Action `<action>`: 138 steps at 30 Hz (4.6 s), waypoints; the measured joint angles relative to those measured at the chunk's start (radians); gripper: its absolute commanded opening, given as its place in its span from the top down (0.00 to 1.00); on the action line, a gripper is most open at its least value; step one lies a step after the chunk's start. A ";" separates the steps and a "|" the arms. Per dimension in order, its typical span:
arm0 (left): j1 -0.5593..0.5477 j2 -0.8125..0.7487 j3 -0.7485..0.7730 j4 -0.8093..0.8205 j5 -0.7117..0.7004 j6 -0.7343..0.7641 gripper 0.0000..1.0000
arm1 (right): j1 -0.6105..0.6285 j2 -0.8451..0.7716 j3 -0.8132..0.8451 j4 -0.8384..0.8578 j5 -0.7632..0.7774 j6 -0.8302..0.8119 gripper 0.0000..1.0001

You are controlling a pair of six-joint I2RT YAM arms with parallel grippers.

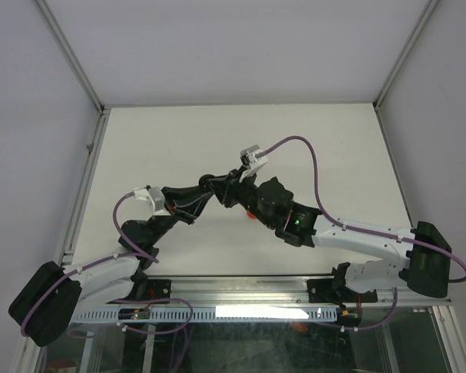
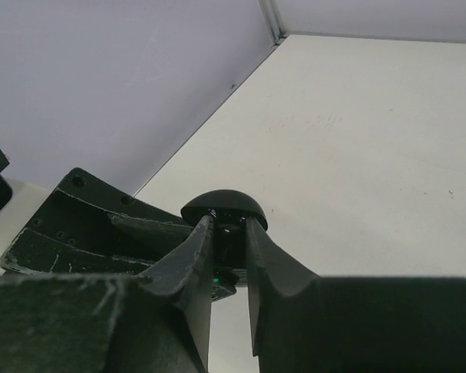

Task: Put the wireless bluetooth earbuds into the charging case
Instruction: Place the earbud in the charging case, then close the charging case, then place the charging case at the center of the board, then reset both arms

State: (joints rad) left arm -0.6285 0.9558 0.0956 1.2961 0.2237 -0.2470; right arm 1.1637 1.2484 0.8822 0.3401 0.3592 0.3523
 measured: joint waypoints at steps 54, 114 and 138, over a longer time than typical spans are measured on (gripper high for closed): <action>0.002 0.085 0.084 -0.079 0.198 -0.136 1.00 | -0.483 0.053 0.085 -0.081 -1.233 0.175 0.18; 0.001 0.589 0.489 -0.988 0.024 -0.509 0.03 | -0.532 -0.393 -0.161 -0.544 -0.184 -0.110 0.09; 0.002 -0.509 0.627 -1.695 -0.629 -0.258 0.01 | -0.532 -0.653 -0.158 -0.811 0.177 -0.062 0.01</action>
State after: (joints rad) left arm -0.6270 0.4465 0.7227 -0.3985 -0.4053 -0.5053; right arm 0.6315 0.5953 0.7238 -0.4709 0.5362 0.2905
